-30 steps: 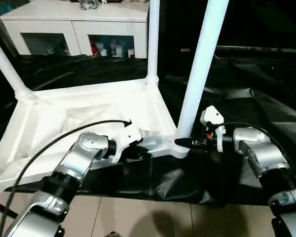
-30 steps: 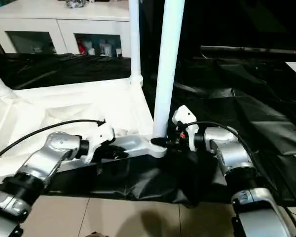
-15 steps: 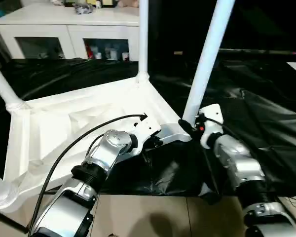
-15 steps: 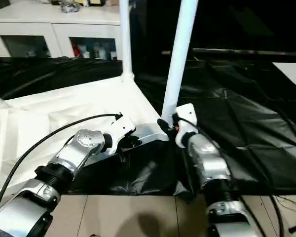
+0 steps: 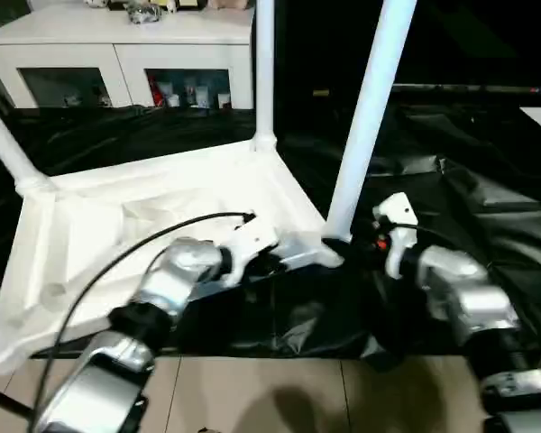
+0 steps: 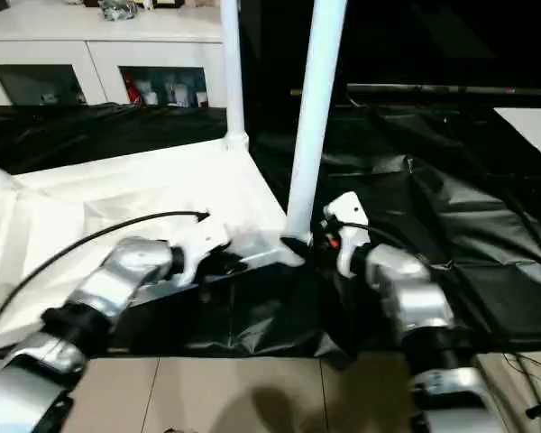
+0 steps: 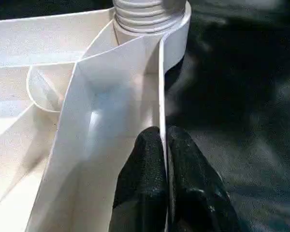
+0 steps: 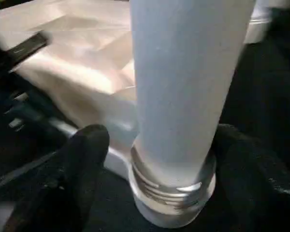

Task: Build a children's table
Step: Rotate leg to tighten

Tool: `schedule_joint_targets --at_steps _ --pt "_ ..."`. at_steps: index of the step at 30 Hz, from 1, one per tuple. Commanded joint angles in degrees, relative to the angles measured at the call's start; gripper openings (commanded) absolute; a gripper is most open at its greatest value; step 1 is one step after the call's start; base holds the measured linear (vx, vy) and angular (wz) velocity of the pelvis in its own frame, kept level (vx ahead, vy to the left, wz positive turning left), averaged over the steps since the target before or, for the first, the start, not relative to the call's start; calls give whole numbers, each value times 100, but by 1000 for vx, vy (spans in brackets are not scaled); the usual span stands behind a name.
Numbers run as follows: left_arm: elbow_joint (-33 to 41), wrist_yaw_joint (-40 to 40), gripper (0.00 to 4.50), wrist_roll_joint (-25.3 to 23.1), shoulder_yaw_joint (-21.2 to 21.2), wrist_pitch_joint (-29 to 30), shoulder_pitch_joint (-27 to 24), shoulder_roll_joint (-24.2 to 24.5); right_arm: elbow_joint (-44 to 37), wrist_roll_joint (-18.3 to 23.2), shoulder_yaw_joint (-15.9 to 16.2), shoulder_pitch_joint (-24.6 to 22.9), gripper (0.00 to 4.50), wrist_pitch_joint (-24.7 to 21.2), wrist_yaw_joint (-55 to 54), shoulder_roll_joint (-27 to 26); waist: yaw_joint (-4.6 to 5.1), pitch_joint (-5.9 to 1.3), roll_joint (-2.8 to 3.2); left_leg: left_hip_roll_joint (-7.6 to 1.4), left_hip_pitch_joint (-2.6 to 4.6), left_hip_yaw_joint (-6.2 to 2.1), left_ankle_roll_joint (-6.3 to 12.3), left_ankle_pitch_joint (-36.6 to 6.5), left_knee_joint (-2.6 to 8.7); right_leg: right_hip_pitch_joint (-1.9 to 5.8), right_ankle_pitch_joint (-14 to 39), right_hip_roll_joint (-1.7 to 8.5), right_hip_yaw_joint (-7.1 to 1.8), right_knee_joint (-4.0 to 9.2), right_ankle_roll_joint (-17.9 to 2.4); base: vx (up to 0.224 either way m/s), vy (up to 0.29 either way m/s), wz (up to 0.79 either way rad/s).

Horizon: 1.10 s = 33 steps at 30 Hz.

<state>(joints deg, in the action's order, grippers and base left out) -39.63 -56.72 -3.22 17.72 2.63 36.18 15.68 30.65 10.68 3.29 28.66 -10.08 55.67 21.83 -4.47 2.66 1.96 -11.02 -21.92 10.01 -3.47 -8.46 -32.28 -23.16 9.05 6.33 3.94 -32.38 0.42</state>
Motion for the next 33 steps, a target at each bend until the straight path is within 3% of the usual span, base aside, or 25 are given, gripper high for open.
schedule_joint_targets --at_steps 1,4,5,12,15,20,28,33 --pt "297 -415 0 282 -18 -173 -42 3 -126 25 191 66 361 -97 443 73 -63 -362 -138 -164 101 5 335 -1961 367 226 2346 199 -135 401 -938 0 0 0" --pt "500 -801 0 389 31 -70 -112 144 -122 -13 351 88 361 -143 886 277 -119 -352 -146 -175 103 30 327 -1870 335 186 2097 185 -169 337 -1105 0 0 0" --pt "577 -968 0 427 49 -58 -140 207 -78 -36 406 115 361 -162 1031 324 -151 -386 -148 -183 131 39 328 -1778 313 187 1925 194 -176 304 -1175 0 0 0" --pt "845 -1241 0 513 41 90 -241 338 404 -290 558 351 361 179 944 219 -223 -435 -148 -185 43 99 450 -1062 228 231 839 164 -170 105 -1445 40 -13 4" --pt "887 -1257 0 496 28 123 -270 324 571 -419 652 413 361 324 860 167 -225 -426 -153 -180 44 112 467 -1085 230 234 921 158 -165 119 -1394 0 0 0" --pt "955 -1257 0 496 10 183 -291 329 720 -421 638 496 344 366 828 96 -196 -395 -146 -189 71 105 290 -1474 265 214 1595 164 -178 188 -1200 0 0 0" --pt "999 -1266 0 526 9 237 -319 376 751 -278 561 512 283 391 975 51 -184 -406 -154 -189 64 105 303 -1399 260 217 1390 153 -179 164 -1229 0 0 0" --pt "917 -1112 0 492 -47 378 -316 325 707 -233 507 393 276 376 895 -18 -188 -408 -156 -184 63 109 322 -1382 251 223 1354 153 -177 163 -1254 0 0 0"
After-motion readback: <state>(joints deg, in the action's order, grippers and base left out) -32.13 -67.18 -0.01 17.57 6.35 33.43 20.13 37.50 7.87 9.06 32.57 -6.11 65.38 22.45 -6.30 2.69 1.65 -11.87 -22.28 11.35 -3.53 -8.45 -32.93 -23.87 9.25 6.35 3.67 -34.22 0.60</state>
